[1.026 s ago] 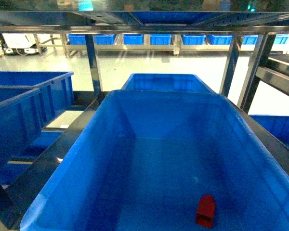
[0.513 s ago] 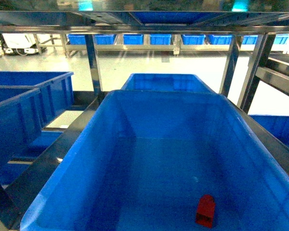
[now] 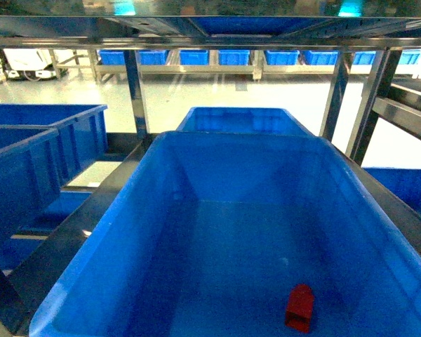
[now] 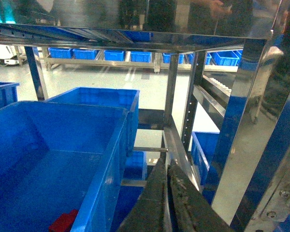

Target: Pick red block from blue box to shelf

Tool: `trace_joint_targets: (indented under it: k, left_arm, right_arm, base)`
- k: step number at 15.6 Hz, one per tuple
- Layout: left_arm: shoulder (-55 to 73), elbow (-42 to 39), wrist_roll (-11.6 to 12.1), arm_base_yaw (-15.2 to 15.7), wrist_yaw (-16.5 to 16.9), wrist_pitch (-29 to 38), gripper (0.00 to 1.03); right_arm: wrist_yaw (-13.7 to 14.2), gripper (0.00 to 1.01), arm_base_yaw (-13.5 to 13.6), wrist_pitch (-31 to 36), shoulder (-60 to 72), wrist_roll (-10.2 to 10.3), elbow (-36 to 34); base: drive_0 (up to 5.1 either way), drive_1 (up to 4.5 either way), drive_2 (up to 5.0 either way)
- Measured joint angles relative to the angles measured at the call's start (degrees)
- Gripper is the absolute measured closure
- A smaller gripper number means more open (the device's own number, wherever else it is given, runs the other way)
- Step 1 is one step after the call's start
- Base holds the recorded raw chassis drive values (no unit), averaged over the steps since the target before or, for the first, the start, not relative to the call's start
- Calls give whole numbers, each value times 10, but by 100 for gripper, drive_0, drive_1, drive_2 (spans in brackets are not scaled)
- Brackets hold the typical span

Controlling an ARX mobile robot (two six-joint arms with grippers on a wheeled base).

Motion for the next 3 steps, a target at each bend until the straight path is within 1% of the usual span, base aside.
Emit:
trace_joint_targets:
  k: [1, 2, 3]
  left_arm:
    - [0, 0, 0, 0, 0, 0, 5]
    - [0, 0, 0, 0, 0, 0, 5]
    - [0, 0, 0, 0, 0, 0, 5]
  right_arm:
    - [0, 90, 0, 0, 0, 0, 0]
    - [0, 79, 0, 0, 0, 0, 0]
    - [0, 56, 0, 0, 0, 0, 0]
  base:
    - [0, 0, 0]
    - [0, 0, 0]
    - [0, 0, 0]
